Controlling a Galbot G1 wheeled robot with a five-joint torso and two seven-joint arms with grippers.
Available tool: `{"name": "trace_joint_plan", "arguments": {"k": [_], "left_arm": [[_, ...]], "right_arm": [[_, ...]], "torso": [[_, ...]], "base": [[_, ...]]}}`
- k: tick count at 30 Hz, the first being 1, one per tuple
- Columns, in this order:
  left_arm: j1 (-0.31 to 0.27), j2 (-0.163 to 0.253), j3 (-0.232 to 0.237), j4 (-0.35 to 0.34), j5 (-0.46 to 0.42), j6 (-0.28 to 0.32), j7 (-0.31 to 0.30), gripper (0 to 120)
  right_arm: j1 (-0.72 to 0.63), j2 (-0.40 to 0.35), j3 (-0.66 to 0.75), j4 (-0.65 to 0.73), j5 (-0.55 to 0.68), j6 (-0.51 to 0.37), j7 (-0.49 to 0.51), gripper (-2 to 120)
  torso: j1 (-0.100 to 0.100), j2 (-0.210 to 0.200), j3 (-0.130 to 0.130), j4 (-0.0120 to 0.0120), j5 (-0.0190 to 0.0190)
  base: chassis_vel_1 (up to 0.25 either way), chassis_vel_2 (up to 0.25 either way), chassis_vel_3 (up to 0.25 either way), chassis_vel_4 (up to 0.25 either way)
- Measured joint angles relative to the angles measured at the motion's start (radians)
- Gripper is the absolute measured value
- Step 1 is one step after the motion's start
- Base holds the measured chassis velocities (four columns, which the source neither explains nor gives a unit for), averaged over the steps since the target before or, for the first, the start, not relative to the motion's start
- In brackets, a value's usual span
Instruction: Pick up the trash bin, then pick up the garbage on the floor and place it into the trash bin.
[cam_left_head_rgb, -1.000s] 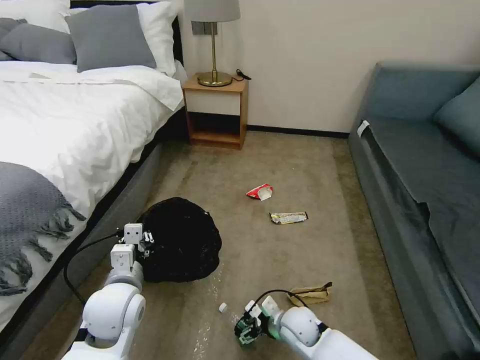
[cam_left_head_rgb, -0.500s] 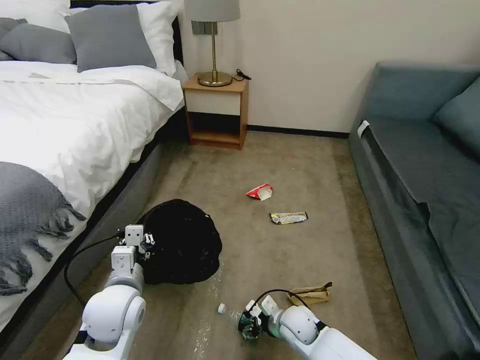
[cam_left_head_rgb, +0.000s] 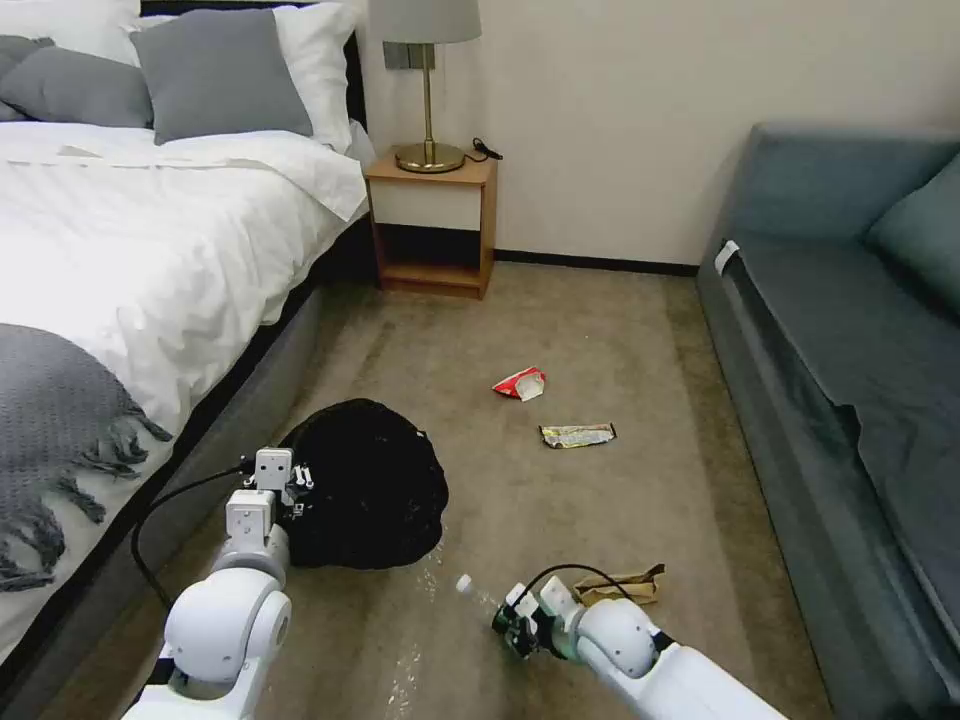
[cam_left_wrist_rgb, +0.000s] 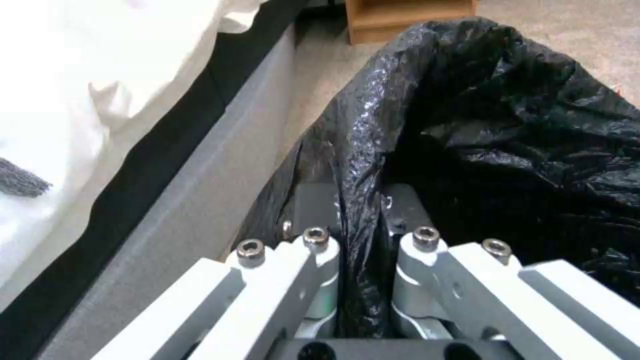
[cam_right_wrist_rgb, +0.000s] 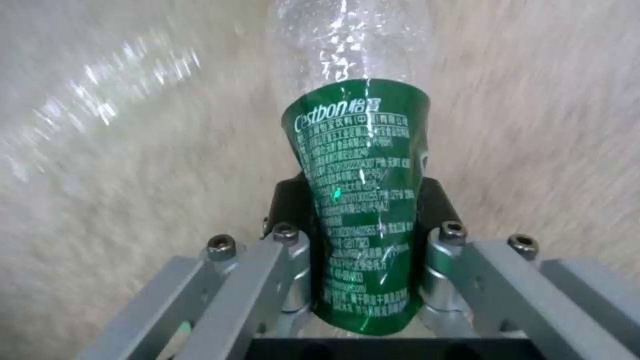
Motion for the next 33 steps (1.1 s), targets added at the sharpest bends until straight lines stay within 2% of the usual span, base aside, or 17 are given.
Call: {"name": "trace_joint_plan", "arguments": {"k": [6,12,17,18,21,29,33], "left_arm": [[0.0,0.011,0.001,-0.004,-0.005,0.0,0.003,5],[-0.01,0.026,0.008,-0.004,-0.01,0.0,0.006,5],[-0.013,0.032,0.016,-0.008,-0.013,0.003,0.008,5],[-0.013,0.032,0.016,-0.008,-0.013,0.003,0.008,5],[-0.015,0.033,0.022,-0.013,-0.015,0.004,0.009,5],[-0.021,0.027,0.043,-0.024,-0.014,0.009,0.01,5],[-0.018,0.027,0.045,-0.025,-0.014,0.009,0.01,5]], "right_arm": [[-0.012,0.007,0.045,0.072,0.01,-0.004,0.005,19],[-0.012,0.075,0.128,0.094,0.047,0.04,0.036,19],[0.021,0.148,0.19,0.136,0.153,0.097,0.078,19],[0.021,0.148,0.19,0.136,0.153,0.097,0.078,19],[0.06,0.183,0.196,0.179,0.261,0.144,0.122,19],[0.084,0.234,0.166,0.258,0.354,0.165,0.144,19],[0.079,0.24,0.155,0.266,0.362,0.167,0.144,19]], "torso": [[0.0,0.0,0.0,0.0,0.0],[0.0,0.0,0.0,-0.0001,0.0],[0.0,0.0,0.0,0.0001,0.0],[0.0,0.0,0.0,0.0001,0.0],[0.0,0.0,0.0,0.0002,0.0],[0.0,0.0,0.0,0.0001,-0.0001],[0.0,0.0,0.0,0.0001,-0.0001]], "base": [[0.0,0.0,0.0,0.0],[0.0,0.0,0.0,0.0],[0.0,0.0,0.0,0.0],[0.0,0.0,0.0,0.0],[0.0,0.0,0.0,0.0],[0.0,0.0,0.0,0.0],[0.0,0.0,0.0,0.0]]}}
